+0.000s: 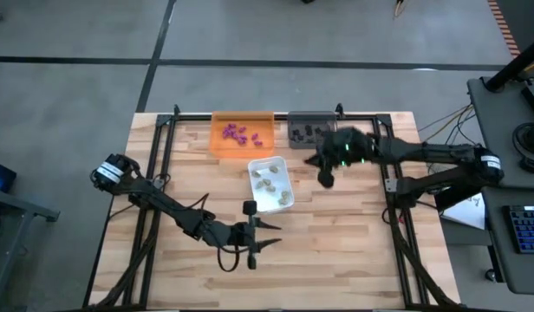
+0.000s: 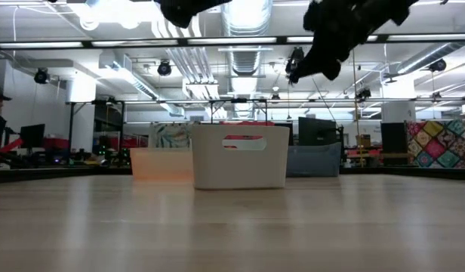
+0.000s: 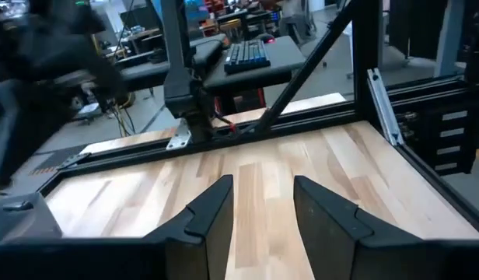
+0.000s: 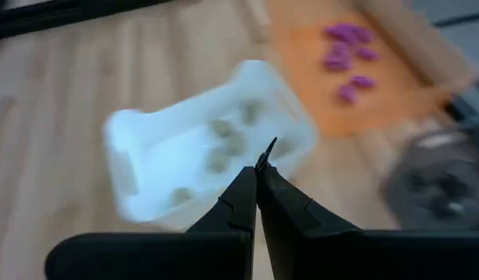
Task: Sort Halloween decoration
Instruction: Put the black spider toy into the black bin
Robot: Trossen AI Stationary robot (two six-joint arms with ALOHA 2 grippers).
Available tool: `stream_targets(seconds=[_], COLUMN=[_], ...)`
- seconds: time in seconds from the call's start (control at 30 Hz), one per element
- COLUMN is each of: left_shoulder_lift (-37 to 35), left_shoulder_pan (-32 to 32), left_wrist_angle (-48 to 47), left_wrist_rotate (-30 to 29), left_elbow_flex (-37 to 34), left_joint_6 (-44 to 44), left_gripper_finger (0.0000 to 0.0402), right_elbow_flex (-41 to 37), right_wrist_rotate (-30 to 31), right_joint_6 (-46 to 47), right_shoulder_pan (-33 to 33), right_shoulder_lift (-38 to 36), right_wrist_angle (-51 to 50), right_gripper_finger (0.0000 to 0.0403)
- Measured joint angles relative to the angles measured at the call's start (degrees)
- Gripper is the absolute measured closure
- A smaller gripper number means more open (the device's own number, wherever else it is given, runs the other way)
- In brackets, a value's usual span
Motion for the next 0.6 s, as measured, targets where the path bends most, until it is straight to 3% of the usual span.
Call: stream_targets(seconds=[0.17,0.23,0.37,0.6], left_shoulder_lift=[-0.5,-0.5,-0.5,-0.5], left_shoulder_pan=[0.0,0.0,0.1,0.1], left_wrist_angle=[1.5,1.3,1.4,1.3], left_wrist_rotate=[-1.9,-3.3,-6.0,-7.4], left_elbow_flex=[-1.3,-1.7,-2.3,-2.6], left_joint_6=[-0.2,0.2,0.3,-0.9], left_gripper_finger=[0.0284,0.0284,0.0284,0.0284], right_elbow_flex=[0.2,0.2,0.2,0.2], right_wrist_rotate=[-2.6,-0.3,11.4,11.4], right_joint_6=[-3.4,-4.7,-3.0,-3.0], right_shoulder_pan=[-13.0,-17.9,-25.5,-32.0], right_shoulder_lift=[2.6,4.6,10.0,19.0], right_wrist_angle=[0.5,1.2,4.5,4.4], right_gripper_finger=[0.0394,0.0394,0.0394,0.0394])
